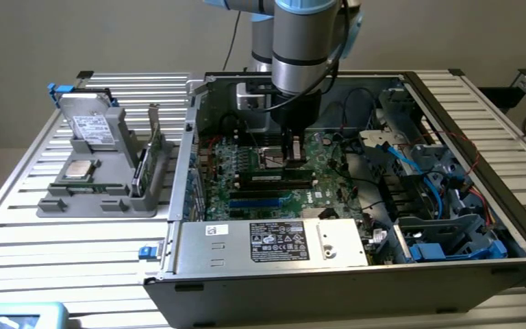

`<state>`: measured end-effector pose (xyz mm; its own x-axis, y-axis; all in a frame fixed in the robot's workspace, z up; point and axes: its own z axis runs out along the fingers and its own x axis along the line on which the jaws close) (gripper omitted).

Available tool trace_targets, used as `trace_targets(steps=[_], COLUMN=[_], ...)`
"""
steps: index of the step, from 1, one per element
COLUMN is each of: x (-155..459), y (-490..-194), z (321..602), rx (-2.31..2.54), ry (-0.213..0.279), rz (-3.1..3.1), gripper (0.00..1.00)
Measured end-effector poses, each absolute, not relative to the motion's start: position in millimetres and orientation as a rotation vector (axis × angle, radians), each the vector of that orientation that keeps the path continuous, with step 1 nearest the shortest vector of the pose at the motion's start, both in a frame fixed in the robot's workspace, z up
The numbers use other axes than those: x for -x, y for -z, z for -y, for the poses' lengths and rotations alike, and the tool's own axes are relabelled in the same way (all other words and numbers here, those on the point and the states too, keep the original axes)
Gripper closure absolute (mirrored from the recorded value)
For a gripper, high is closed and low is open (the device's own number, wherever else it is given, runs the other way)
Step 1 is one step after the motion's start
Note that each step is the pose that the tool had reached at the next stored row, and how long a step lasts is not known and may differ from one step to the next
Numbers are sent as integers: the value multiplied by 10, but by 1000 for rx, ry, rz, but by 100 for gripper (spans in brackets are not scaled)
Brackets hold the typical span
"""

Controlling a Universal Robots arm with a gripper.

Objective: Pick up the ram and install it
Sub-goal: 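Insert the ram into the slot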

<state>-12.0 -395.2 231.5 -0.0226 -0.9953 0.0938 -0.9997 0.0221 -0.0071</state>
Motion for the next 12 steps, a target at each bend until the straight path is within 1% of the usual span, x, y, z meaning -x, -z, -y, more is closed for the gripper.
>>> trace_targets(steps=[12], x=[120], y=[-2299], z=[3952], rx=[-2151], ry=[-111], rz=[2200], gripper=[88])
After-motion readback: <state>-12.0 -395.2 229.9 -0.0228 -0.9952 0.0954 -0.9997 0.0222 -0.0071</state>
